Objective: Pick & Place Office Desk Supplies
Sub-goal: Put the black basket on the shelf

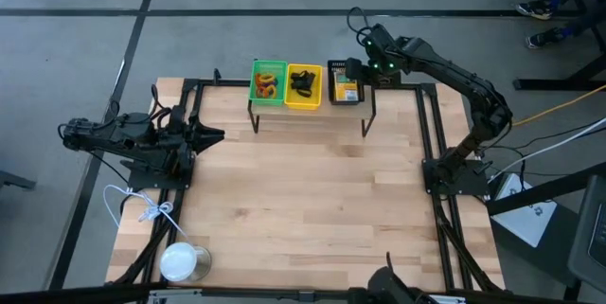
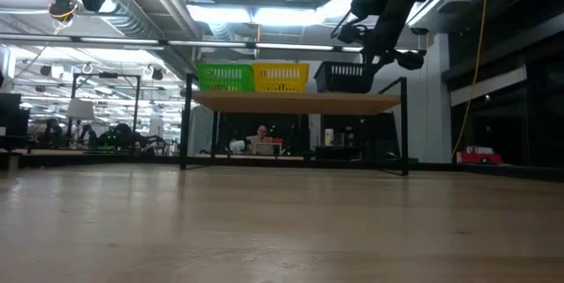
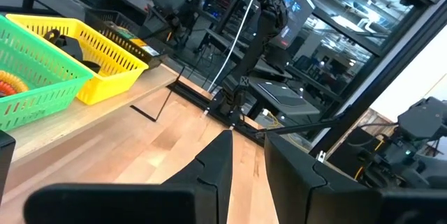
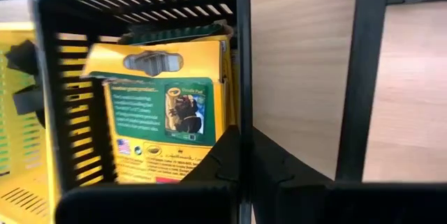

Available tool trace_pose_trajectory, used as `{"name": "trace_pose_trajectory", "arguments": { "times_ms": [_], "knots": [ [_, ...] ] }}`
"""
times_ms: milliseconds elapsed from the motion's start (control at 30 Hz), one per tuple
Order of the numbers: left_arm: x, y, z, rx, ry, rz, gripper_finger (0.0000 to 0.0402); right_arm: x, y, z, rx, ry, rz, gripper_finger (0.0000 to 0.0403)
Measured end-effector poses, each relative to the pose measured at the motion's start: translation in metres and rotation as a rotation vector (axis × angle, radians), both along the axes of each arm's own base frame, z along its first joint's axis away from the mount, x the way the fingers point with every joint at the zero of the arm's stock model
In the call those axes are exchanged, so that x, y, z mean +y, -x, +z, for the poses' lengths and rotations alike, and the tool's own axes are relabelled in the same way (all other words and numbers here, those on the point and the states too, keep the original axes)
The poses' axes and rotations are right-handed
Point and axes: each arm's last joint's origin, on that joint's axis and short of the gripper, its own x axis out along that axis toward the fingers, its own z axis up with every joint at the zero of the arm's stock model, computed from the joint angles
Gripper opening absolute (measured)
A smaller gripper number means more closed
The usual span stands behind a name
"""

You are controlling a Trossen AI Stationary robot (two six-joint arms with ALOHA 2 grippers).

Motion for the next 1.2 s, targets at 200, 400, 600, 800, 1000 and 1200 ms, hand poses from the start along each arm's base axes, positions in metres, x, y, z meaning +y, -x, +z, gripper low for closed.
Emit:
{"name": "trace_pose_trajectory", "arguments": {
  "times_ms": [200,400,600,800,1000,1200],
  "knots": [
    [0.000,0.000,0.000,0.000,-0.001,0.000,0.0082,-0.004,0.004,0.000,0.010,0.014,-0.012,0.0007],
    [0.000,0.000,0.000,0.000,-0.002,0.000,0.0082,-0.005,0.004,0.000,0.011,0.014,-0.011,0.0007],
    [0.000,0.000,0.000,0.001,-0.004,0.001,0.0082,-0.004,0.004,0.000,0.001,-0.003,-0.004,0.0007],
    [0.000,0.000,0.000,0.001,-0.004,0.001,0.0082,-0.001,0.006,-0.001,0.027,-0.032,-0.006,0.0007],
    [0.000,0.000,0.000,0.002,-0.004,0.000,0.0082,0.004,0.003,-0.002,0.038,-0.036,0.010,0.0007],
    [0.000,0.000,-0.002,0.017,-0.007,0.000,0.0082,0.007,0.001,-0.002,0.043,-0.035,-0.012,0.0007]
  ]
}}
